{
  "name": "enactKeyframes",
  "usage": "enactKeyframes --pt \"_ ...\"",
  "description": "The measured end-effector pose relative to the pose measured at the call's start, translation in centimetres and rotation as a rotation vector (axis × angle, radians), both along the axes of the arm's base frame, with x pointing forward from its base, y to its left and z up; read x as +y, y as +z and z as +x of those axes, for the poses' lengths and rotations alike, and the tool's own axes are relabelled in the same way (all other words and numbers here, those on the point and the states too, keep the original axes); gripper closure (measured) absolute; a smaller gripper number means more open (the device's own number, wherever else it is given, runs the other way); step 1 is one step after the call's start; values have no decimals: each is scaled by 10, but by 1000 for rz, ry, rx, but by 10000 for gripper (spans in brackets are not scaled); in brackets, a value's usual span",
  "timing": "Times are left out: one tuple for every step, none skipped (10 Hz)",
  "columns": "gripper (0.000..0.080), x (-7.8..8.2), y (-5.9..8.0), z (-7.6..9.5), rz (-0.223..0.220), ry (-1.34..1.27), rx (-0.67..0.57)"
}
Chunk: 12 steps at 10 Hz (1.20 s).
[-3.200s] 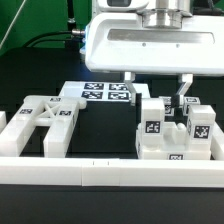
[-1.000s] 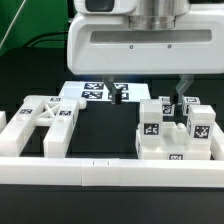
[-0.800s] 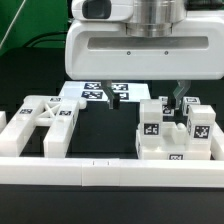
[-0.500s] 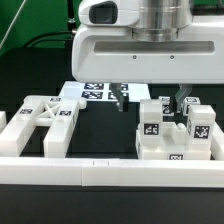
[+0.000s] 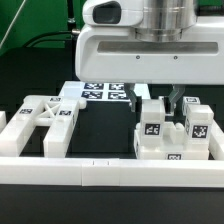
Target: Assemble chair
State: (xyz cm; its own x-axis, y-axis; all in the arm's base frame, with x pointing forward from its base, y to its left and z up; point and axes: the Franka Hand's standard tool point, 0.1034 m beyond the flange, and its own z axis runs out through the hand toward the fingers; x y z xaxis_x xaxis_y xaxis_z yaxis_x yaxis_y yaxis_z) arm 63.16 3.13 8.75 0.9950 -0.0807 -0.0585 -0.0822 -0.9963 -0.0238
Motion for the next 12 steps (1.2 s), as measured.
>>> enactKeyframes --pt "512 0 0 -1 -3 -66 2" --pt "512 1 0 -2 -9 -163 8" --pt "512 4 0 -2 -15 -266 11" --pt "512 6 0 -2 -20 -358 12" --pt "512 8 0 -2 -25 -451 11" --pt "512 9 0 -1 -28 -518 10" --pt "512 10 0 -1 -33 -637 13" --pt "512 12 -1 -1 -36 -707 12" --pt "512 13 -1 -1 -37 -743 13" --pt "512 13 -1 -1 -41 -828 16" --pt "512 14 -1 -1 -44 -885 18" --pt "512 15 -1 -1 -41 -952 17"
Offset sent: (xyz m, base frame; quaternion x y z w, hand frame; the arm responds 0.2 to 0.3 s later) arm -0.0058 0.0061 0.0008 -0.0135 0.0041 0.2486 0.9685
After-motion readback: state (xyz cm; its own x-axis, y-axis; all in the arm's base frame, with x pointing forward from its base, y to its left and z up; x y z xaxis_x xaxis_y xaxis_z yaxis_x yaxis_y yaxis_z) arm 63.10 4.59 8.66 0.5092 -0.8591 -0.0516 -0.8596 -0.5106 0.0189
